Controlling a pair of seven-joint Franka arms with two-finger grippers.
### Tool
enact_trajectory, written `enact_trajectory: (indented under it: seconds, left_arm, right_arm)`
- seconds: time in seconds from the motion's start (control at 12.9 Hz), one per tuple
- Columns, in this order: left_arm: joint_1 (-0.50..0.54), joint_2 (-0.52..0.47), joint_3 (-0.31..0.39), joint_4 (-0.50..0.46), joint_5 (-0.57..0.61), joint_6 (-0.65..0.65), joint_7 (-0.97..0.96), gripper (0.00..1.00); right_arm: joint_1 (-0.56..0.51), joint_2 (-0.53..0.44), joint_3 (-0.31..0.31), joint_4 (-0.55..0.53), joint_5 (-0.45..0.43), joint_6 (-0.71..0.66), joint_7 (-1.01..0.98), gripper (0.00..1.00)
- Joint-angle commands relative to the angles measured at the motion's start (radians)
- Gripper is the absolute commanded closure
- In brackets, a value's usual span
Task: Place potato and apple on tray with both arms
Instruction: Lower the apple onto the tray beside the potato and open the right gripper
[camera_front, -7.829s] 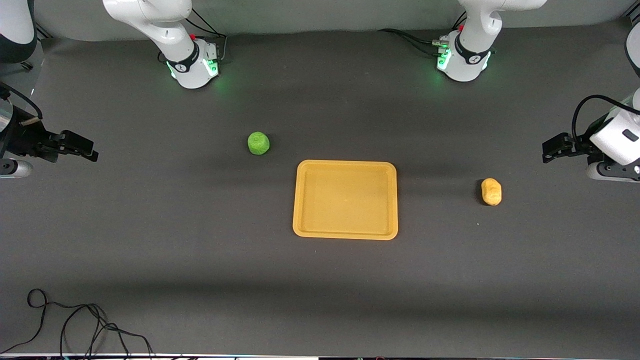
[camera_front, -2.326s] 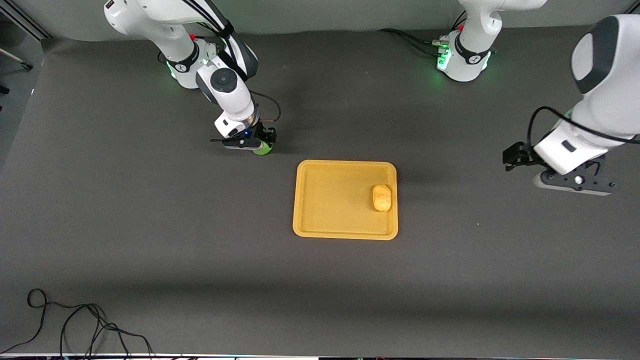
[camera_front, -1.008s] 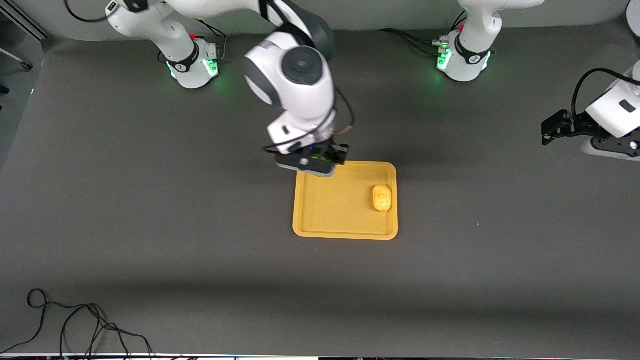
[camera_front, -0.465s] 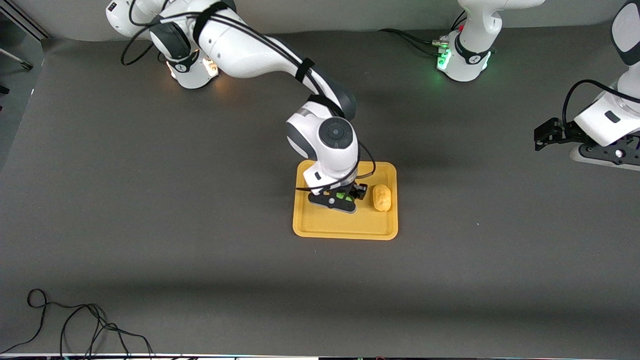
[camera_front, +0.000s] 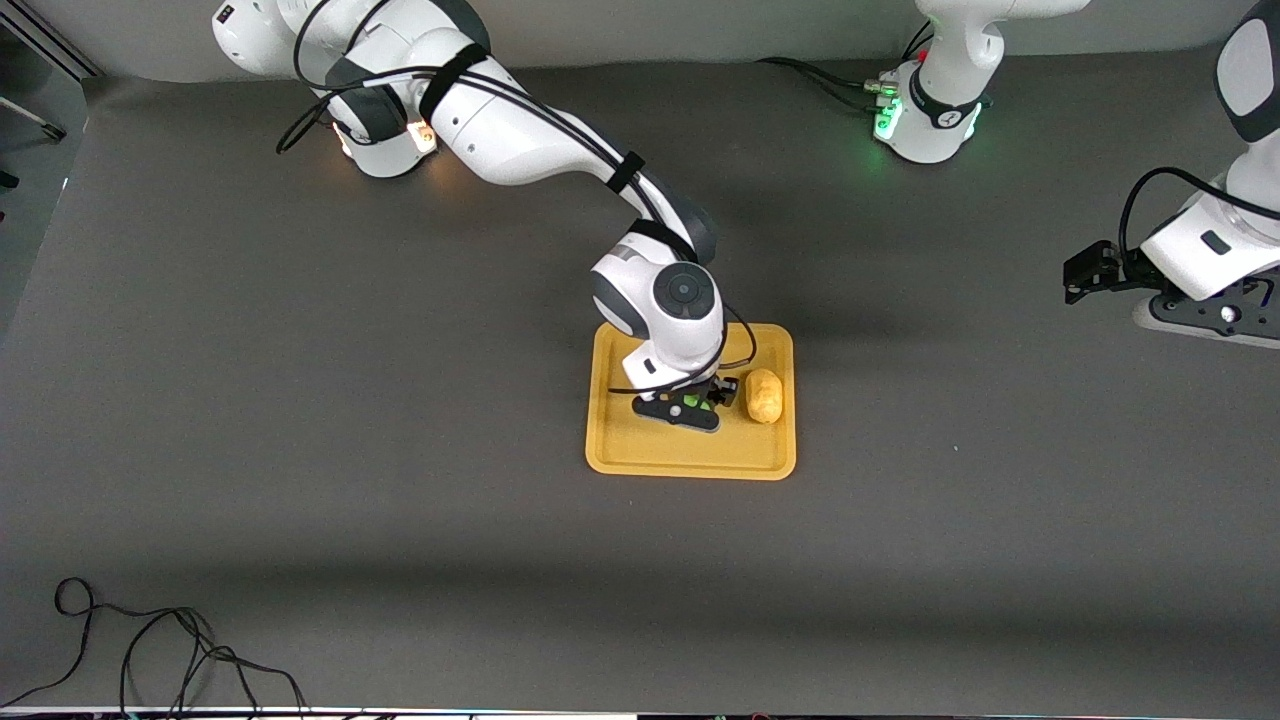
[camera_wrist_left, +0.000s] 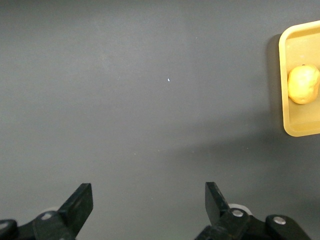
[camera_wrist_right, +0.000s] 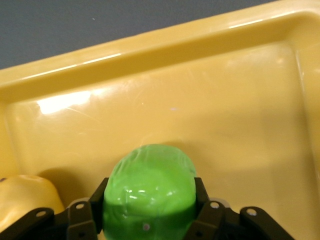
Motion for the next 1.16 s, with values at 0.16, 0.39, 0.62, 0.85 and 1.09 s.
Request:
enact_trajectory:
  seconds: [0.16,0.39,0.62,0.85,1.09]
  left_arm:
    - [0.008,-0.005,0.0,-0.007,-0.008,0.01,0.021,0.0]
    - [0.007,-0.005,0.0,-0.007,-0.008,0.01,0.02,0.0]
    - [0.007,0.012,0.0,0.014,-0.008,0.01,0.02,0.0]
    - [0.007,0.012,0.0,0.013,-0.008,0.008,0.02,0.0]
    - [0.005,0.011,-0.004,0.017,-0.011,-0.01,0.018,0.0]
  right_arm:
    - [0.002,0.018,-0.009,0.015,-0.027,0.004,0.008,0.51]
    - [0.001,-0.005,-0.012,0.01,-0.027,-0.008,0.007,0.0]
    - [-0.008,-0.125,-0.016,0.027,-0.017,-0.198,0.005,0.0]
    - [-0.051,-0.31,-0.017,0.024,-0.01,-0.411,-0.002,0.0]
    - [-0.161,-0.563,-0.003,-0.125,-0.002,-0.516,-0.151,0.0]
